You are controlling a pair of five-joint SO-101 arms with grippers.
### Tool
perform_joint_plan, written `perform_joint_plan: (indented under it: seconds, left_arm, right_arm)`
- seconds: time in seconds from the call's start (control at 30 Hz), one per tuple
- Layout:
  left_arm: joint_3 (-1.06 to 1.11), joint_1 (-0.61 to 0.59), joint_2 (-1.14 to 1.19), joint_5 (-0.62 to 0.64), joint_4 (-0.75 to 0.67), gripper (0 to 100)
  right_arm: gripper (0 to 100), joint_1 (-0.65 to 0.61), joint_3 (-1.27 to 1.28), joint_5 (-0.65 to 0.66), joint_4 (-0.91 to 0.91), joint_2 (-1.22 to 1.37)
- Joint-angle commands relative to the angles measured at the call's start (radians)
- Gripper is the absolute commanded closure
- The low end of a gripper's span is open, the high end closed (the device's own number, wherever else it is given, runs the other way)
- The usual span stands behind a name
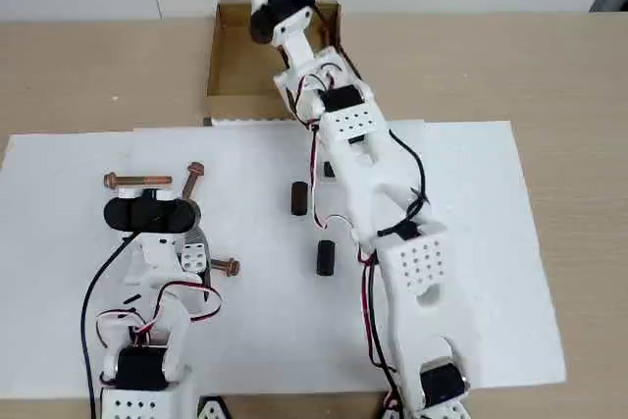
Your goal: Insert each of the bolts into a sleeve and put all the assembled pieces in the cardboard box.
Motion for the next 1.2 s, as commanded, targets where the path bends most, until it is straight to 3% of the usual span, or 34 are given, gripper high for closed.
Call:
perform_joint_plan:
  seconds: [0.0, 0.37, 0.47, 0.83, 1.17]
  left_arm:
    - [-0.004, -0.003, -0.011, -0.003, 0.000, 99]
    - [-0.004, -0.003, -0.011, -0.003, 0.000, 99]
    - [-0.004, -0.003, -0.011, -0.003, 0.000, 99]
    - [-0.004, -0.003, -0.011, -0.003, 0.000, 99]
    - [-0.004, -0.003, -0.011, -0.003, 0.000, 99]
  right_arm:
    - [86.8, 0.005, -0.112, 0.006, 0.039, -0.013]
    - [93.9, 0.004, -0.118, 0.006, 0.107, -0.059]
    - [99.8, -0.008, -0.118, 0.005, 0.220, -0.133]
    - [99.6, -0.016, -0.117, -0.003, 0.616, -0.351]
    - [99.6, -0.042, -0.117, -0.215, 0.934, -0.446]
